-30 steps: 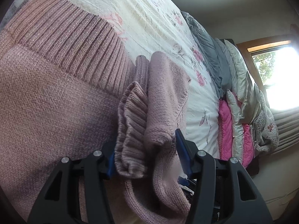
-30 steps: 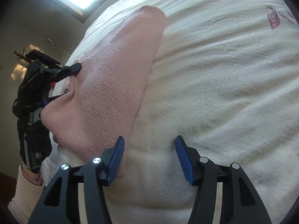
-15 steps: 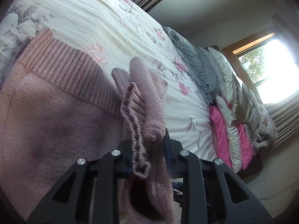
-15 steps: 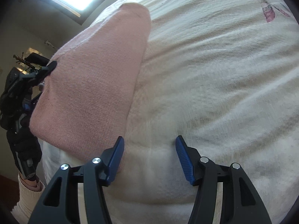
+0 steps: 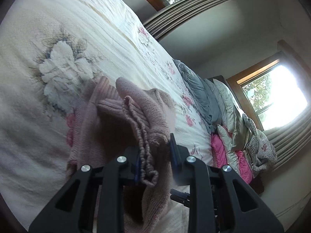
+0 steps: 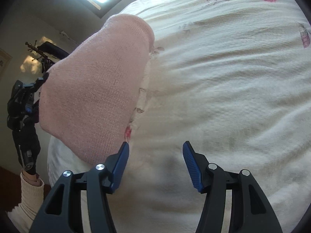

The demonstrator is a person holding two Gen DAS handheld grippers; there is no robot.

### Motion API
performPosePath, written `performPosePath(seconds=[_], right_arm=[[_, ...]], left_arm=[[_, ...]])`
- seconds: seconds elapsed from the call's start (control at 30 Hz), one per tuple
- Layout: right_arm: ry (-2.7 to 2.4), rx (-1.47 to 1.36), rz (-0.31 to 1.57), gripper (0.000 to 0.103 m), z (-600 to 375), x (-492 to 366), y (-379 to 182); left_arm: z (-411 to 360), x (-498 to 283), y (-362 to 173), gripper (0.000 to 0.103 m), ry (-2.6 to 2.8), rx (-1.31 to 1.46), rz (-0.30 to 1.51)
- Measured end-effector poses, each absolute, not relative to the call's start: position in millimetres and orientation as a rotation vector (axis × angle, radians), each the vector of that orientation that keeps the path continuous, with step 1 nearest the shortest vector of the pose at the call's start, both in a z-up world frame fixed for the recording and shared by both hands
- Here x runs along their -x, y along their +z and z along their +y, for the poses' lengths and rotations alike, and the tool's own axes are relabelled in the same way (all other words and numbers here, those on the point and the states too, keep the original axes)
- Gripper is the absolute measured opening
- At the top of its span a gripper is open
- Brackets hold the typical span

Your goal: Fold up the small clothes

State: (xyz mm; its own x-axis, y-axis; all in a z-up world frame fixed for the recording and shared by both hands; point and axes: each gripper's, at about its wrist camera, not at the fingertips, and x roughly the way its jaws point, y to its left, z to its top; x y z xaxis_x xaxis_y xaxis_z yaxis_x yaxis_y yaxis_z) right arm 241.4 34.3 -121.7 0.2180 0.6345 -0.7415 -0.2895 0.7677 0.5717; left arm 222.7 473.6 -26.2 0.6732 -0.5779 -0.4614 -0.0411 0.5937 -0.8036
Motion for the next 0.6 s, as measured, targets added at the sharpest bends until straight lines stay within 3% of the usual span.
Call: performPosePath(seconds=[0.33, 0.6], right_arm=[[0.754, -0.284, 1.195, 0.062, 86.0, -232.5, -104.1], [0.767, -0.277, 1.208, 0.062, 97.6, -230.3, -103.6]], left_arm=[[507.4, -225.6, -113.6, 0.024, -0.25, 0.963, 0.898], [505.9, -202.2, -85.7, 0.028, -0.248, 0.9, 0.894]])
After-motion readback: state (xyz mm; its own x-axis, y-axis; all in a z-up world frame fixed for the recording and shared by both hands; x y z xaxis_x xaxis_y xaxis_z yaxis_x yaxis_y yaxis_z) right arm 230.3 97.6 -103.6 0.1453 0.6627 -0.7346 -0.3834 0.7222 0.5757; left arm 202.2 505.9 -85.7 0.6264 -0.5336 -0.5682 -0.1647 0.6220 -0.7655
